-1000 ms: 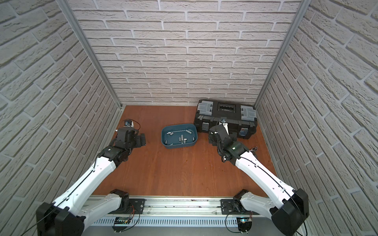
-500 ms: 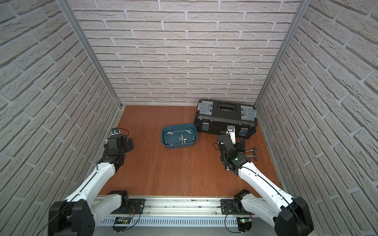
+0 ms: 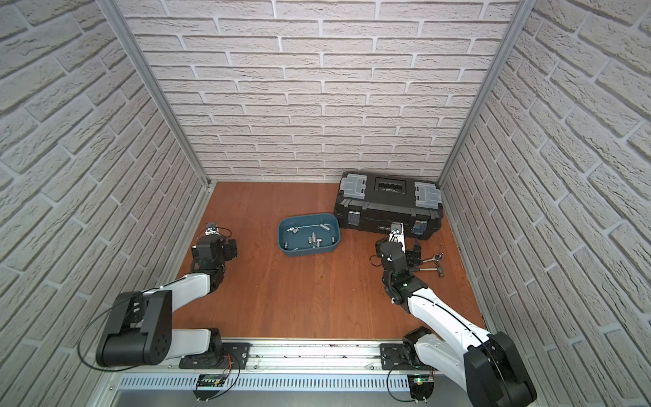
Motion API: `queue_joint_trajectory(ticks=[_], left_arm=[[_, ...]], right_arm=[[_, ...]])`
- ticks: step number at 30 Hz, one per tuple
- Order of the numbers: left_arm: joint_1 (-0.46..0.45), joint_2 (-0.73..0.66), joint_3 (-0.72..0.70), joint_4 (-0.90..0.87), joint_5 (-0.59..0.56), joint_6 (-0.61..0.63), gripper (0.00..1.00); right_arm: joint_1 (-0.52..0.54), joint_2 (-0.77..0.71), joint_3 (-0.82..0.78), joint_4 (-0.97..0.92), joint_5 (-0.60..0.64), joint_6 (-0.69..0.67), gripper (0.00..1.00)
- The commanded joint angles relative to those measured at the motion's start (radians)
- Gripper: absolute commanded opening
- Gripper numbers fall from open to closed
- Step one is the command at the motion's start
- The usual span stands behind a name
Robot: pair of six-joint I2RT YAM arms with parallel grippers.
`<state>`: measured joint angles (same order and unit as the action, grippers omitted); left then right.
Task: Put the socket on the desktop into the storage box
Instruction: Reset both arms
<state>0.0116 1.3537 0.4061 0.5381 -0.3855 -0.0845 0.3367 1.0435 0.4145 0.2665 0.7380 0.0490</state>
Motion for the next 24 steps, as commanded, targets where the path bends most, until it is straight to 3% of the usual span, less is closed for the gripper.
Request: queue_joint_trajectory(ticks=[1,11,18,24], left_arm=[[0.007,0.035,-0.013,0.176,0.063,0.041,0.98],[-0.001,0.21,-0.051,0.426,0.135,0.076,0.98],[0.011,0.203,-0.039,0.39,0.16,0.067,0.98],[0.011,0.199,-0.039,0.382,0.157,0.067,0.98]], right_arm=[[-0.029,0.039,-0.023,0.159,-0.046,-0.032,0.99],[-0.095,0.133,-0.081,0.321,-0.131,-0.048,0.99],[-0.132,0.249,-0.086,0.457,-0.209,-0.033,0.99],[-0.165,0.294,-0.074,0.521,-0.297,-0.105,0.99]])
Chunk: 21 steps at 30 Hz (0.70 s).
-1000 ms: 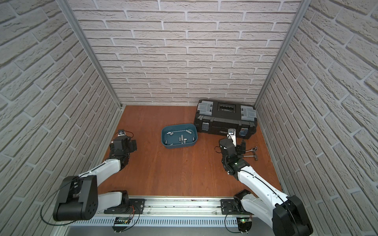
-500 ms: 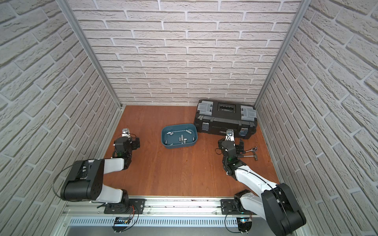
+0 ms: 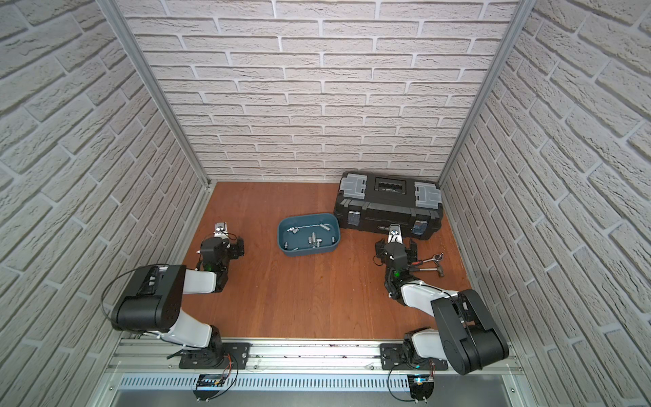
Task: Put the socket on the desktop into the storage box
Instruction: Reset both arms
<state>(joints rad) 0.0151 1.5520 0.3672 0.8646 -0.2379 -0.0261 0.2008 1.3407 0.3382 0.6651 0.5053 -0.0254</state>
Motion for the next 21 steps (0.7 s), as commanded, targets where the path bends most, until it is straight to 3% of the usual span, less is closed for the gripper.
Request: queue_joint_trajectory(ticks=[1,5,11,21], left_arm=[[0.007,0.003,-0.001,0.06,0.011,0.009,0.98],[0.008,0.002,0.0,0.059,0.01,0.008,0.98],[0.008,0.003,-0.001,0.058,0.011,0.009,0.98],[0.012,0.0,0.004,0.049,0.022,0.005,0.98]], right_arm=[[-0.046,-0.006,-0.009,0.141,-0.091,-0.024,0.99],[-0.113,0.036,-0.027,0.21,-0.169,0.01,0.99],[-0.121,0.18,-0.024,0.339,-0.22,-0.009,0.99],[-0.143,0.176,0.033,0.216,-0.291,-0.007,0.99]])
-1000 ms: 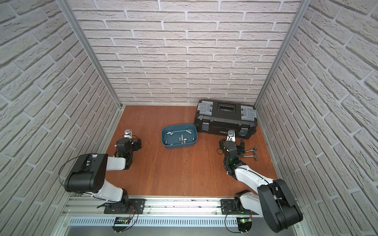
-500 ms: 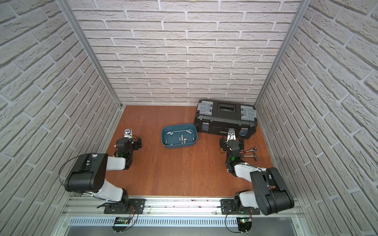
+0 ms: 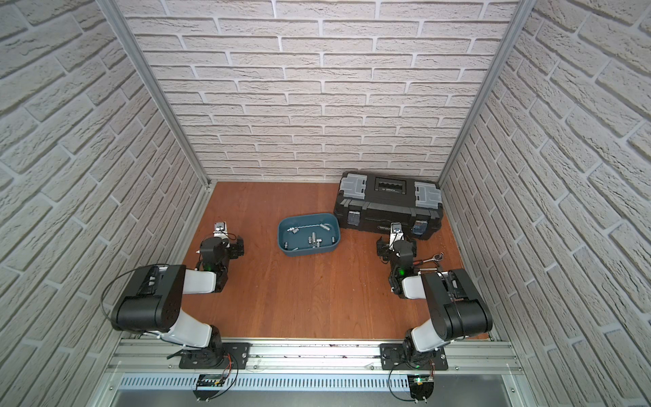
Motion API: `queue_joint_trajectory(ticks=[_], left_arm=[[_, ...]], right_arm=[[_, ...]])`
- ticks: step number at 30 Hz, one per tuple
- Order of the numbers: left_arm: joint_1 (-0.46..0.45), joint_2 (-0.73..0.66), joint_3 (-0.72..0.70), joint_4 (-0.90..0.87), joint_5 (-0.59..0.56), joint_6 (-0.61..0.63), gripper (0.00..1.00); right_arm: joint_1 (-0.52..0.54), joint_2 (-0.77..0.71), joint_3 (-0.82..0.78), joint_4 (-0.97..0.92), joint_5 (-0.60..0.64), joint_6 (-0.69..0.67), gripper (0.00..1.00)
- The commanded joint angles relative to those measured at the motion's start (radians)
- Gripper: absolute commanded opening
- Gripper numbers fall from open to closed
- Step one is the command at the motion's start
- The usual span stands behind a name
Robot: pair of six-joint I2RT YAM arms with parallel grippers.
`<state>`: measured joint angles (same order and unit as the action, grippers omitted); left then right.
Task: Put the socket on the desktop into the storage box
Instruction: Reset both arms
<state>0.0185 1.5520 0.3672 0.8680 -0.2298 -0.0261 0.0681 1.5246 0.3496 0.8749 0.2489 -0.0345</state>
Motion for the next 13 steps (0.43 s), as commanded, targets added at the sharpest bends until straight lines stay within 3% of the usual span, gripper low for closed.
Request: queue_joint_trajectory(ticks=[1,13], left_arm=[[0.01,0.001,0.004,0.045,0.017,0.005,0.98],[0.036,-0.001,0.017,0.018,0.073,-0.006,0.98]], right_arm=[[-0.011,-0.008,0.021,0.01,-0.034,0.002,0.99],[-0.017,-0.009,0.028,-0.004,-0.052,0.003,0.99]])
